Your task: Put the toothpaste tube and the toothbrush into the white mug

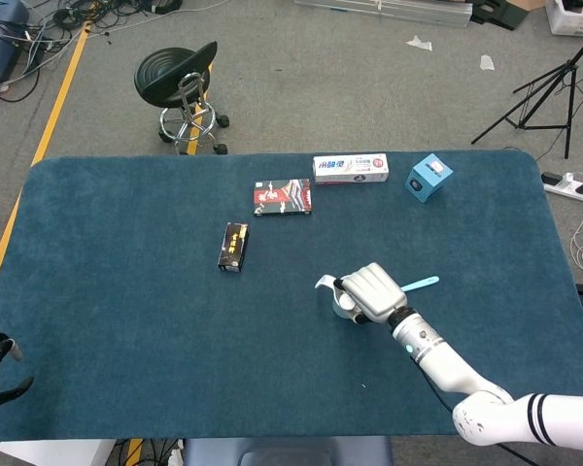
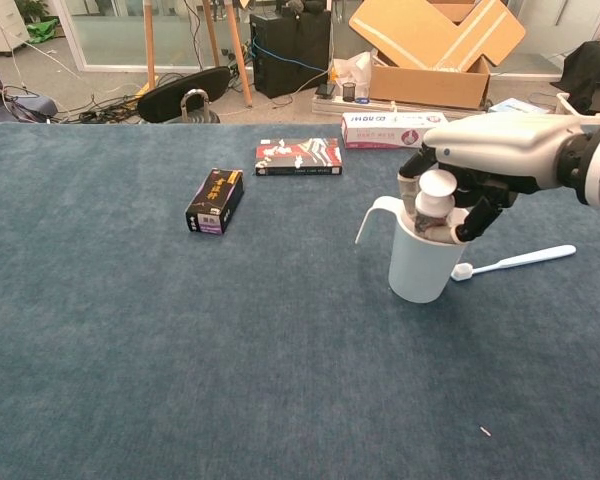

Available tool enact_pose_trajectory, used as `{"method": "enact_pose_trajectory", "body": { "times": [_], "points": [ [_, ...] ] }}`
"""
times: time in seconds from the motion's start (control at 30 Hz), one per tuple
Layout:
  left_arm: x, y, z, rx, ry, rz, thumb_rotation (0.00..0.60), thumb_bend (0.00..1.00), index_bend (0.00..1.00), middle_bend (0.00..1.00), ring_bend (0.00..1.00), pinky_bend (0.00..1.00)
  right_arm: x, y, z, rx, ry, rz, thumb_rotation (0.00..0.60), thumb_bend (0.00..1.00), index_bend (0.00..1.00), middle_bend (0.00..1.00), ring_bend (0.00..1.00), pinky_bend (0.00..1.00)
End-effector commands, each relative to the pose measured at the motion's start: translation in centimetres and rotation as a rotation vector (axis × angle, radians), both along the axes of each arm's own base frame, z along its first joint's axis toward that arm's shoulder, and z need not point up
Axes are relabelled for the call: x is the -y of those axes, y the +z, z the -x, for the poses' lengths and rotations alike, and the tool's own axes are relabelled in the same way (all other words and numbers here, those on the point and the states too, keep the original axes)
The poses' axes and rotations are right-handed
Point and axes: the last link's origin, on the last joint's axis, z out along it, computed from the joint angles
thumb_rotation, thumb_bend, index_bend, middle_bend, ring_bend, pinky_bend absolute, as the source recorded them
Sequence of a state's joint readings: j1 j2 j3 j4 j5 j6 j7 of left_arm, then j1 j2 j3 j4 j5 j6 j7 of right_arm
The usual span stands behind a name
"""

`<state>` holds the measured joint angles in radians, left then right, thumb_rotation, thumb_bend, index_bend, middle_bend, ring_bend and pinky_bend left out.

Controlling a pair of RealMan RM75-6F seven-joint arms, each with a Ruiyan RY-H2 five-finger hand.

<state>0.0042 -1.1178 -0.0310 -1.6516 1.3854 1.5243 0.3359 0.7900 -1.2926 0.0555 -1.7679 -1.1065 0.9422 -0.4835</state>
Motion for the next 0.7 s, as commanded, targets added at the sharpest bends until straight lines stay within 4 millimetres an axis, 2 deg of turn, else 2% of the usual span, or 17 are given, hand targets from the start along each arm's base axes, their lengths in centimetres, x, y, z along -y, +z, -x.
{"method": "enact_pose_trajectory", "body": {
  "times": [0.03,0.13,0.37,0.7],
  "points": [
    [-0.04,-0.03,-0.03,0.0,-0.001,0.001,0.6,0.0,0.52,0.38,0.31,0.42,0.07,0.07,0.13,0.001,-0.004,0.003,0.6,0.25,0.49,1.0,1.0,1.0],
    [-0.07,-0.06,-0.03,0.0,0.0,0.001,0.6,0.0,0.52,0.38,0.31,0.42,0.13,0.09,0.2,0.003,-0.007,0.003,0.6,0.22,0.41,1.0,1.0,1.0],
    [0.04,-0.06,0.05,0.001,0.003,0.0,0.6,0.0,0.52,0.38,0.31,0.42,0.22,0.03,0.03,0.015,-0.004,0.004,0.6,0.16,0.3,1.0,1.0,1.0],
    [0.0,0.02,-0.06,0.002,-0.001,-0.001,0.6,0.0,0.52,0.38,0.31,0.42,0.12,0.53,-0.44,0.036,0.005,0.014,0.6,0.14,0.27,1.0,1.0,1.0]
  ]
}}
